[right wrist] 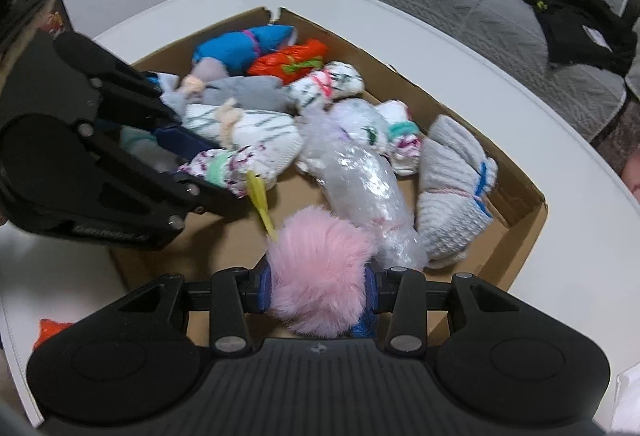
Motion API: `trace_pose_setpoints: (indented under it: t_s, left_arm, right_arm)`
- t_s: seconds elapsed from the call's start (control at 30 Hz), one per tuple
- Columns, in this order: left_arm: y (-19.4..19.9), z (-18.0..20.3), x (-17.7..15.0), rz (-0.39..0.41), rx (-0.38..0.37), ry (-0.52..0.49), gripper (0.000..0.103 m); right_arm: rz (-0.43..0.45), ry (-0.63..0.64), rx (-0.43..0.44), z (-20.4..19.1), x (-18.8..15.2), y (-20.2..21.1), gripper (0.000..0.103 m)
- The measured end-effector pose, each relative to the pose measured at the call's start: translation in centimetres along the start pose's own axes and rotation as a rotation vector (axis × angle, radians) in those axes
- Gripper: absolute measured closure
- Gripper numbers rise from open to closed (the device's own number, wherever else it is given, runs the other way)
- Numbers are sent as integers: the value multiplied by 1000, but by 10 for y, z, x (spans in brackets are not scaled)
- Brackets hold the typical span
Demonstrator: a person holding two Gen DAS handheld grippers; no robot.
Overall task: Organize objects
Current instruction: 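Carry the held roll and pink sock over the cardboard tray, then lower the roll and pink sock into the tray and open both tools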
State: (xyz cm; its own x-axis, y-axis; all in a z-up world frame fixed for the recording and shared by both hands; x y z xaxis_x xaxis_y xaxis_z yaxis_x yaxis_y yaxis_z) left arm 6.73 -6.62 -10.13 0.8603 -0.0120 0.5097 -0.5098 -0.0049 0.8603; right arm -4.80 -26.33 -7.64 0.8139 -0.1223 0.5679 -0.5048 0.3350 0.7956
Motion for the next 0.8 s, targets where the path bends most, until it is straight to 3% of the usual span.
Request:
trace_pose_setpoints:
  t_s: [0.3, 0.37, 0.6, 0.67, 0.8]
  left_arm:
    - [-5, 3, 7, -13, 7, -12, 62]
    - [-6, 5, 9, -19, 8, -16, 61]
    - [-6, 12, 10, -38, 0, -15, 45]
    - [-6, 11, 11, -42, 1, -3, 44]
    - [-3, 13, 12, -43, -6, 18, 37]
  right_arm:
    - [-14, -3, -10, 3, 2, -1, 62]
    - [-20, -2, -16, 3, 4, -5, 57]
    - [-40, -4, -43, 5, 3, -8, 44]
    - [-43, 0, -49, 5, 3, -7, 34]
    - [-51, 13, -60, 6, 3, -3, 33]
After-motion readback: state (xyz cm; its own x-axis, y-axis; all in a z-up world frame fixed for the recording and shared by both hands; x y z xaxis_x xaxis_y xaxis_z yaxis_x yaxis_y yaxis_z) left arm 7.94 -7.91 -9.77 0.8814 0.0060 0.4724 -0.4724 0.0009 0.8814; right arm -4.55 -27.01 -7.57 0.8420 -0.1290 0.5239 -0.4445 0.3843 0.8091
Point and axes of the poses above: each gripper's, at about its wrist camera, not at the fingertips, and y roughly against the way its jaws point, z to its right, x to its top, the point moved 5 cm from there along -y, roughly the way its jaws point, and after that the axes turned 3 degrees about x, right-handed, at the moved point
